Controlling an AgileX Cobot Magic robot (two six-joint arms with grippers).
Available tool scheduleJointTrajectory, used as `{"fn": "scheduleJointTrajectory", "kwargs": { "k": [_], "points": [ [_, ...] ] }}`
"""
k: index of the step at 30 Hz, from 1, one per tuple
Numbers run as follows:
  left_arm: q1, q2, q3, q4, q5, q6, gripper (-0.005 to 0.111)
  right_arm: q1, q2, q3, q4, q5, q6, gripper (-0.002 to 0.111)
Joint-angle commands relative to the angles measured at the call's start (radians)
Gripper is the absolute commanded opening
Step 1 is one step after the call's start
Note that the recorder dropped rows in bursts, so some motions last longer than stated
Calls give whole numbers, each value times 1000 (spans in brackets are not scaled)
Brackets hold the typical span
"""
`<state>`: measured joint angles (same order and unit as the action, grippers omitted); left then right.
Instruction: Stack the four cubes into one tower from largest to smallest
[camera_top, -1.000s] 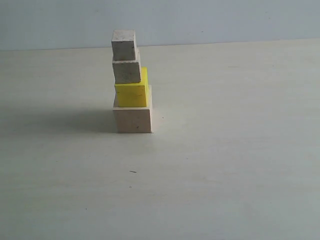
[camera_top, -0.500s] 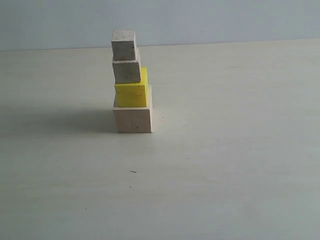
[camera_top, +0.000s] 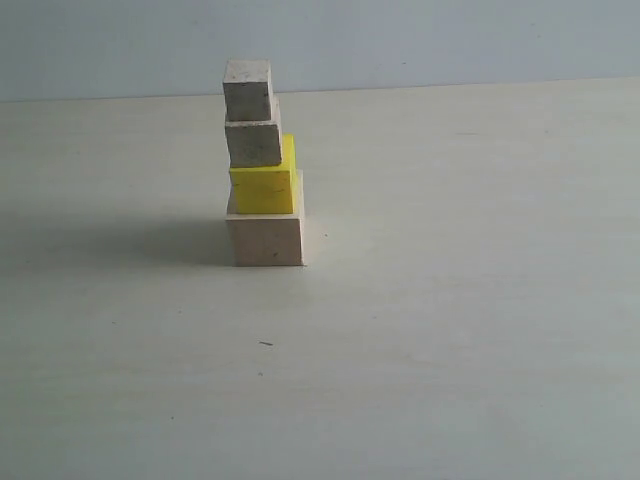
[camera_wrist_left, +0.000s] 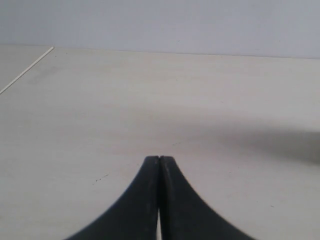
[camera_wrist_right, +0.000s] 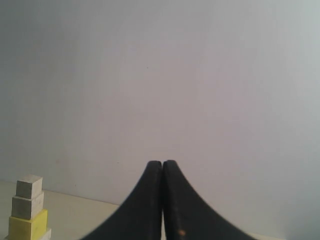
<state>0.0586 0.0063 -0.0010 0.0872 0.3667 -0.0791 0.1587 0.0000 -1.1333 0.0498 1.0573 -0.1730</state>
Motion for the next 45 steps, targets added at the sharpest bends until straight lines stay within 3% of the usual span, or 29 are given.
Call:
{"fn": "scheduleJointTrajectory", "kwargs": {
  "k": [1,15,20,26,38,45],
  "points": [
    [2,-6,1,-13,-11,-4,0,-2,0,0,0,-1,0,0],
    [2,-6,1,-13,-11,-4,0,-2,0,0,0,-6,0,0],
    [2,-6,1,-13,-11,-4,0,-2,0,55,0,-101,29,0],
    [2,-6,1,-13,-11,-4,0,-4,0,290,-92,-304,227,0],
    [2,-6,1,-13,-11,-4,0,-4,0,760,-115,-650,280,0],
    [2,-6,1,-13,-11,-4,0,-4,0,935,-109,-693,323,0]
  ]
}}
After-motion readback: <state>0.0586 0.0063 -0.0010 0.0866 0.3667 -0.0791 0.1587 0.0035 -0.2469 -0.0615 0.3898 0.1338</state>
